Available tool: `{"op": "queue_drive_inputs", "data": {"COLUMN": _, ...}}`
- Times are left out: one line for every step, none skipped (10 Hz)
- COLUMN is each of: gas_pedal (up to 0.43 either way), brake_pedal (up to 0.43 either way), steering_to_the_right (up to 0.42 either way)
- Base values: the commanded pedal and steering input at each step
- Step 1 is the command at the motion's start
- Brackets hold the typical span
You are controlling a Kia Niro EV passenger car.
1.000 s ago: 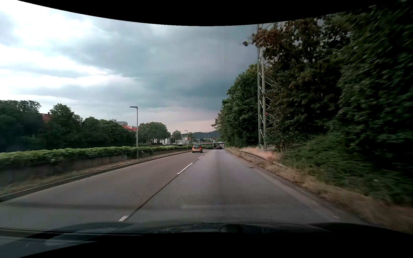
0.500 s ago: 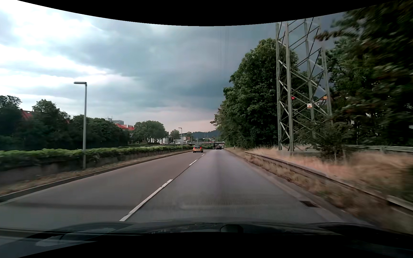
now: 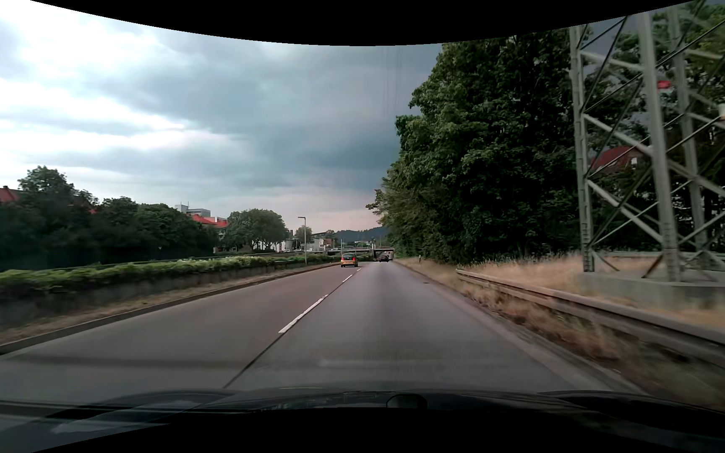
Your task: Follow the waypoints while adhering to traffic rules and regulations
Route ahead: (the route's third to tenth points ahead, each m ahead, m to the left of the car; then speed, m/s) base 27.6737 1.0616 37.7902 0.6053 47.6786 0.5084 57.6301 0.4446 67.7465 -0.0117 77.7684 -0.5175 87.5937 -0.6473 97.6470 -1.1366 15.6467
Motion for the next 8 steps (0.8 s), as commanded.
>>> {"op": "queue_drive_inputs", "data": {"gas_pedal": 0.087, "brake_pedal": 0.0, "steering_to_the_right": 0.0}}
{"op": "queue_drive_inputs", "data": {"gas_pedal": 0.087, "brake_pedal": 0.0, "steering_to_the_right": 0.0}}
{"op": "queue_drive_inputs", "data": {"gas_pedal": 0.087, "brake_pedal": 0.0, "steering_to_the_right": 0.0}}
{"op": "queue_drive_inputs", "data": {"gas_pedal": 0.087, "brake_pedal": 0.0, "steering_to_the_right": 0.0}}
{"op": "queue_drive_inputs", "data": {"gas_pedal": 0.087, "brake_pedal": 0.0, "steering_to_the_right": 0.0}}
{"op": "queue_drive_inputs", "data": {"gas_pedal": 0.087, "brake_pedal": 0.0, "steering_to_the_right": 0.0}}
{"op": "queue_drive_inputs", "data": {"gas_pedal": 0.087, "brake_pedal": 0.0, "steering_to_the_right": 0.0}}
{"op": "queue_drive_inputs", "data": {"gas_pedal": 0.087, "brake_pedal": 0.0, "steering_to_the_right": 0.0}}
